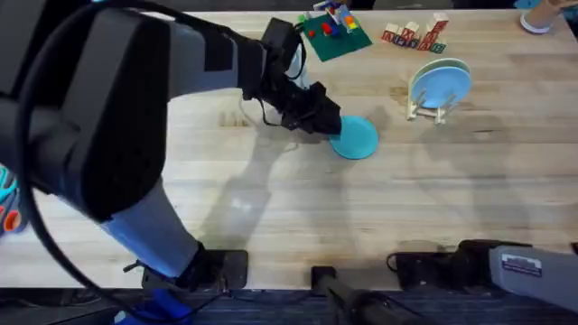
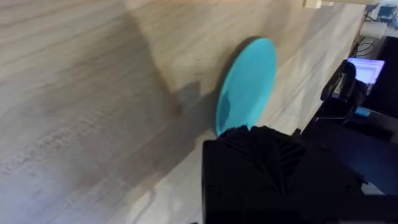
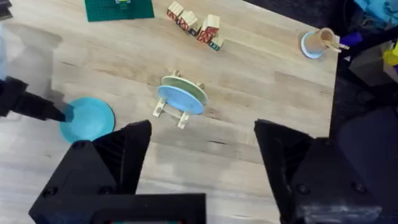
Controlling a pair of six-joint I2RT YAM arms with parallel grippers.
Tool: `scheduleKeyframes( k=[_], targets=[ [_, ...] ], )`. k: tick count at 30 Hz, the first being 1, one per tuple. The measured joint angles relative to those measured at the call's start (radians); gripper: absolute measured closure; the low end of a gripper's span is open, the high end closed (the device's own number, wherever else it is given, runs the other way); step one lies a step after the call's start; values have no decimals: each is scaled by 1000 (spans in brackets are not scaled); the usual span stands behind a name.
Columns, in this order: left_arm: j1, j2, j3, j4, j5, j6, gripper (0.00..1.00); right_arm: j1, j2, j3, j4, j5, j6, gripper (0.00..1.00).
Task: Pick up the plates from the table one by one and place each into a slot on the dish rack.
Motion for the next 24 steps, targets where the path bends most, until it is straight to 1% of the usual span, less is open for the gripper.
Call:
scheduleKeyframes(
  k=[6,9,14,19,21,24],
  targets=[
    [0,58,0,11,4,1,960,0,0,0,0,0,0,5],
    [0,86,1,13,29,2,960,0,0,0,0,0,0,5],
    [2,125,12,10,100,5,960,0,0,0,1,0,0,6],
    [2,128,14,10,105,8,960,0,0,0,-1,-4,0,6],
    [2,128,14,10,105,8,960,0,0,0,-16,-23,0,6],
    [2,128,14,10,105,8,961,0,0,0,-47,-97,0,6]
  ],
)
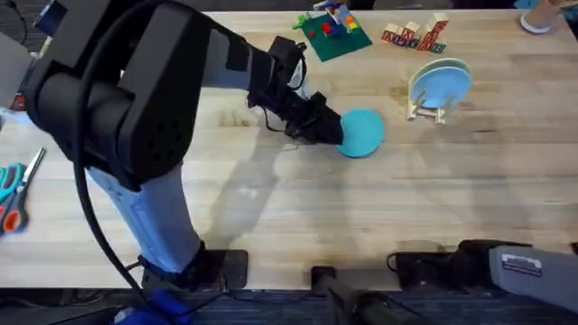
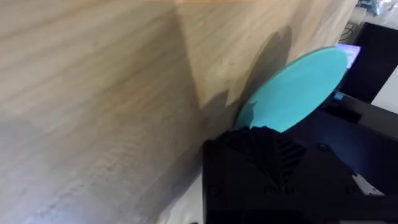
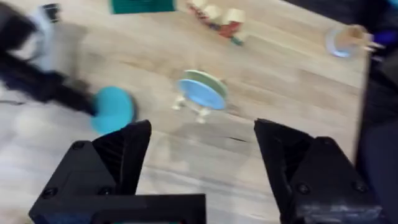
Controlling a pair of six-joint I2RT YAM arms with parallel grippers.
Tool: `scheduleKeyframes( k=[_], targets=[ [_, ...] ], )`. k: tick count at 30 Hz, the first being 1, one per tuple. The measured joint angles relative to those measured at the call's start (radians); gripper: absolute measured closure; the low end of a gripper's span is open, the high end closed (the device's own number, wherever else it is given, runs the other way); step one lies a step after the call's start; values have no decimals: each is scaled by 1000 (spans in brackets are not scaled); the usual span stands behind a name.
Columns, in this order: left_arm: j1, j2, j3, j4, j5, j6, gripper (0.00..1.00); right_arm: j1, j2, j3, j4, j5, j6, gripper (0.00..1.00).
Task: Pick up the plates from the table one by one and place each into a slot on the dish rack.
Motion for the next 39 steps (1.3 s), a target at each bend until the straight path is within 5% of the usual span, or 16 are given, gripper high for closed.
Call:
scheduleKeyframes(
  k=[9,18,33,39],
  targets=[
    [0,0,0,0,0,0,961,0,0,0,-33,-242,83,6],
    [0,0,0,0,0,0,961,0,52,-33,-133,-304,157,10],
    [0,0,0,0,0,0,961,0,62,-595,16,-387,210,6],
    [0,0,0,1,0,0,960,0,62,-728,73,-434,237,6]
  ],
)
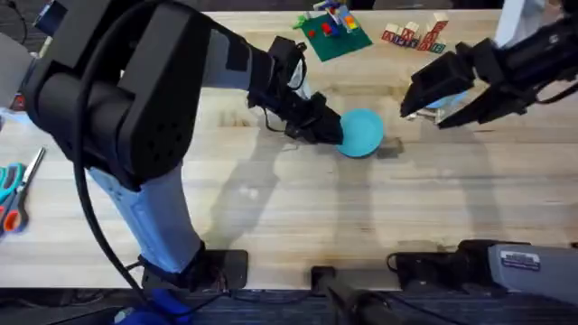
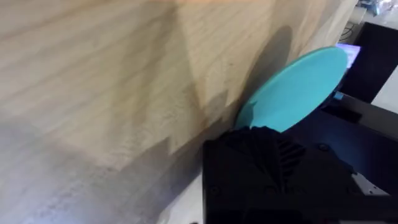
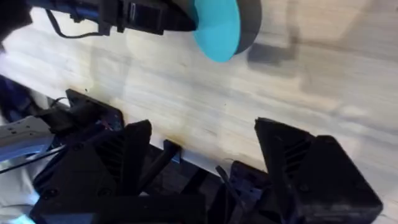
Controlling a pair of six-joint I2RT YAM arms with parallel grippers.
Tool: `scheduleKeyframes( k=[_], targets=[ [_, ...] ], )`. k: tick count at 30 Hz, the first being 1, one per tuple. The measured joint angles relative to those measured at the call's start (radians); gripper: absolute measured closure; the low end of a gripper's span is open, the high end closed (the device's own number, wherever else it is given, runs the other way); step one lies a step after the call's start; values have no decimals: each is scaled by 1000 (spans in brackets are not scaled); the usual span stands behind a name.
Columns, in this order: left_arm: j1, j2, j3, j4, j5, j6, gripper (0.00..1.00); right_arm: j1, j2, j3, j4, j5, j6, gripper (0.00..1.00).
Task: Pick up the plates from the table one by one and place each into a slot on the dish rack.
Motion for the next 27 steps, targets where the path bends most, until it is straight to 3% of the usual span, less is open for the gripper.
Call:
scheduleKeyframes(
  k=[17,27],
  targets=[
    [0,0,0,0,0,0,961,0,0,-267,326,-15,120,6],
    [0,0,0,0,0,0,961,0,0,-291,427,-15,188,6]
  ],
)
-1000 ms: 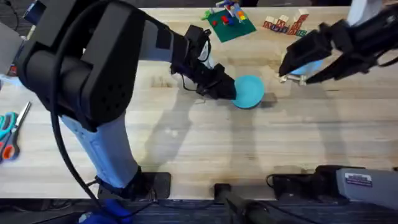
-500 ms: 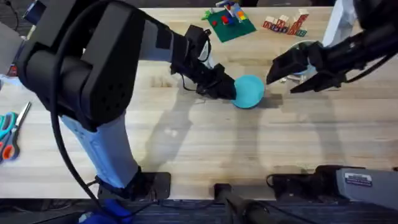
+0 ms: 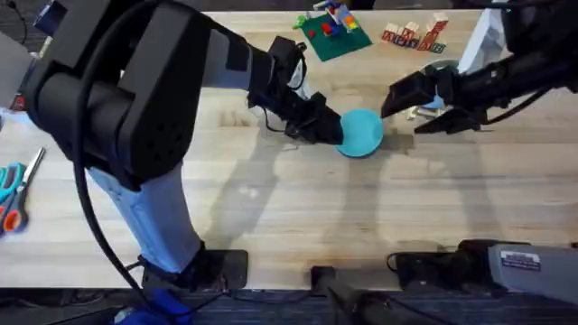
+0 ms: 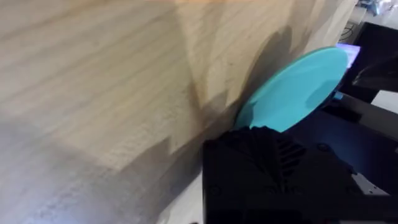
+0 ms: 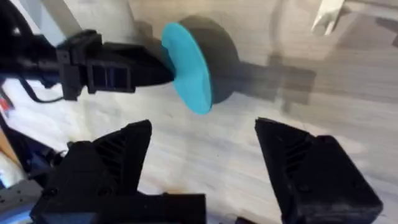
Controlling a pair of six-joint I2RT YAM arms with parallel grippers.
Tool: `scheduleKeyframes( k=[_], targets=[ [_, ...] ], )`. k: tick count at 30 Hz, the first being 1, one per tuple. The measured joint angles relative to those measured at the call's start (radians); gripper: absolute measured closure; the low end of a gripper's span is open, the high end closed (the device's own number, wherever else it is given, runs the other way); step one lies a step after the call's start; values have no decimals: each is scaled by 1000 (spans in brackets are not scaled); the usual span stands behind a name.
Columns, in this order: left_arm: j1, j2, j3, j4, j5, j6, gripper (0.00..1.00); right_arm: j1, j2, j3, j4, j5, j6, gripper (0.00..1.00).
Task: Pick up the plates from the table one by one and place each into a slot on the dish rack.
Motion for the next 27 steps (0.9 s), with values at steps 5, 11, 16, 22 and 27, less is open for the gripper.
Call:
scheduleKeyframes(
  k=[5,11,16,22,27],
  targets=[
    [0,0,0,0,0,0,961,1,6,0,45,0,15,6],
    [0,0,0,0,0,0,961,37,41,0,71,0,-35,6],
    [0,0,0,0,0,0,961,88,76,0,91,22,-68,6],
    [0,0,0,0,0,0,961,119,150,0,116,42,-75,6],
    [0,0,0,0,0,0,961,138,203,0,143,50,-75,11]
  ],
)
